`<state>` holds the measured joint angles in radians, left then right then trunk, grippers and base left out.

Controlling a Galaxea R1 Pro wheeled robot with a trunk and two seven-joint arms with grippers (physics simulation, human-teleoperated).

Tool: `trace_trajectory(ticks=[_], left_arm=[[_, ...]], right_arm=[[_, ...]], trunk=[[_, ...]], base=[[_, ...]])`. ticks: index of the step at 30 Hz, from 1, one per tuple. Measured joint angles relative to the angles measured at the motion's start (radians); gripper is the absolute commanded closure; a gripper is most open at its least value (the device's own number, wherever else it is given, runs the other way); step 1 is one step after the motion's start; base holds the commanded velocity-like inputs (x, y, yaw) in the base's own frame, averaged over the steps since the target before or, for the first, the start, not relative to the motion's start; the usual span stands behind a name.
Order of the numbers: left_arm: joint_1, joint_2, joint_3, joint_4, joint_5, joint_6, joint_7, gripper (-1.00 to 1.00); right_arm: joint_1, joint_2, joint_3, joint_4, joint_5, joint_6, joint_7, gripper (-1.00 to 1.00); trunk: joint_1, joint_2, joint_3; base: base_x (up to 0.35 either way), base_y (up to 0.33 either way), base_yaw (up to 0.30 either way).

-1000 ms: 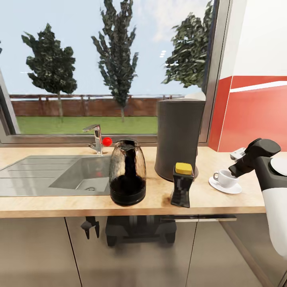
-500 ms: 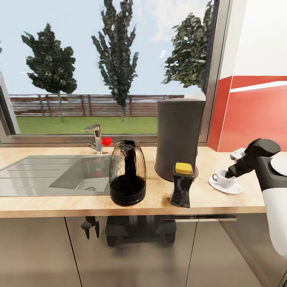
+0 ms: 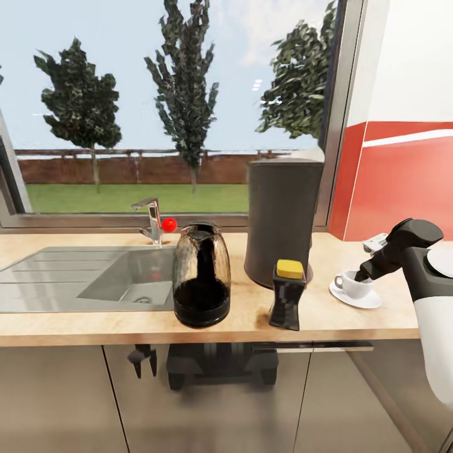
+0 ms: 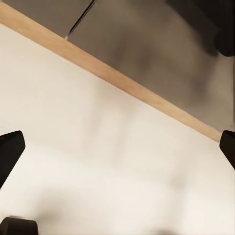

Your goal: Set up a coffee station on the kitchen countertop: keep the coffee maker on the countertop, move the bottle of coffee from the kitchen shelf to the counter next to the coffee maker, place a paper coffee filter on top of the coffee maker, put the saucer next to the coffee maker with the coffee cup on the saucer, and place the electric kettle next to the coffee maker.

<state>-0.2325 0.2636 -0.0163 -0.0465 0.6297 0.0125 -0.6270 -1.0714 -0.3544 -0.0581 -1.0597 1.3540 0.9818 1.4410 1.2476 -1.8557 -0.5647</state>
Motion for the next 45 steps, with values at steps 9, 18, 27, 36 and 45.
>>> trace_trajectory(ticks=[9,18,27,36,45], left_arm=[[0.000,0.000,0.000,0.000,0.000,0.000,0.000,-1.00],[0.000,0.000,0.000,0.000,0.000,0.000,0.000,-1.00],[0.000,0.000,0.000,0.000,0.000,0.000,0.000,-1.00],[0.000,0.000,0.000,0.000,0.000,0.000,-0.001,-1.00],[0.000,0.000,0.000,0.000,0.000,0.000,0.000,-1.00]], right_arm=[[0.000,0.000,-0.002,-0.004,0.000,0.000,0.000,-1.00],[0.000,-0.028,-0.008,-0.056,-0.005,0.001,0.001,-1.00],[0.000,-0.048,-0.252,-0.187,-0.037,-0.001,0.050,-1.00],[0.000,-0.045,-0.313,-0.308,-0.075,-0.005,0.062,-1.00],[0.000,-0.045,-0.317,-0.330,-0.091,-0.005,0.064,-1.00]], trunk=[[-0.035,0.063,0.028],[-0.069,0.126,0.056],[-0.081,0.147,0.066],[-0.080,0.147,0.066],[-0.080,0.147,0.066]], base=[[0.000,0.000,0.000],[0.000,0.000,0.000],[0.000,0.000,0.000],[-0.079,0.000,0.000],[-0.136,0.000,0.000]])
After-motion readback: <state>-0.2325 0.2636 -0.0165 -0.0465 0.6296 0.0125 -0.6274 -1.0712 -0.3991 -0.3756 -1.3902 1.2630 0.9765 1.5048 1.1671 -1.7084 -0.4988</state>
